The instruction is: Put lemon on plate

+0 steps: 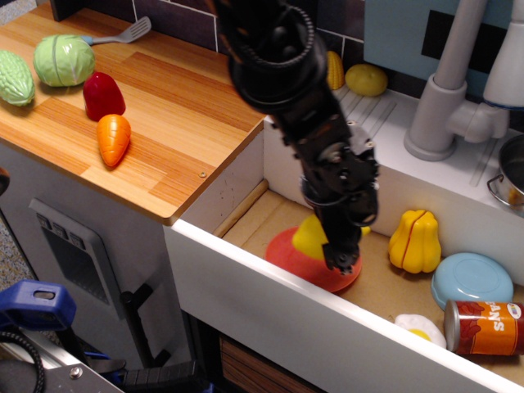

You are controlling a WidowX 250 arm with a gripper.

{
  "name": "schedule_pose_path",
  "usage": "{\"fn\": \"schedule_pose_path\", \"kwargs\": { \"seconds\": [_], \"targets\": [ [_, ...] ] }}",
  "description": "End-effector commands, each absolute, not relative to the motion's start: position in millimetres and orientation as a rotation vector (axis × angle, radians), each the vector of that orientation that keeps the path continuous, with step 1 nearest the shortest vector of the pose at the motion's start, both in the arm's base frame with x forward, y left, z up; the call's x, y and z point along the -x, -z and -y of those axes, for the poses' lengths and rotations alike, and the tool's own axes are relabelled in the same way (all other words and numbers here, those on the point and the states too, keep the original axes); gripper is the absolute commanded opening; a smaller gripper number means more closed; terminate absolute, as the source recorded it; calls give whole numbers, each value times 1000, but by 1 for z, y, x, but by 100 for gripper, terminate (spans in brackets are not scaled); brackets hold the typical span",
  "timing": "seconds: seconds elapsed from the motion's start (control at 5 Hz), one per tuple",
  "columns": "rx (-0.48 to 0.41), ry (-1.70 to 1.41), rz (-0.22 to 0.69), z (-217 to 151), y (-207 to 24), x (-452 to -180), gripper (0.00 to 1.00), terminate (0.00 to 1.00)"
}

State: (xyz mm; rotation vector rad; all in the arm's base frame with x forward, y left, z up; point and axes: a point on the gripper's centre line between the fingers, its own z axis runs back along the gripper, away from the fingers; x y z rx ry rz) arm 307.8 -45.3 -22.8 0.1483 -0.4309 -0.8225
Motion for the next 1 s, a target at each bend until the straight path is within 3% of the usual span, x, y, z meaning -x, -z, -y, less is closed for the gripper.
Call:
{"fn": "schedule_pose_path", "kwargs": {
  "seconds": [0.0,0.2,0.6,0.8],
  "targets": [
    [-134,811,511,40,20,-309,0,0],
    [-134,811,511,40,20,-309,100,0],
    [-134,811,511,40,20,-309,100,0],
    [-134,811,511,40,20,-309,100,100]
  ]
}}
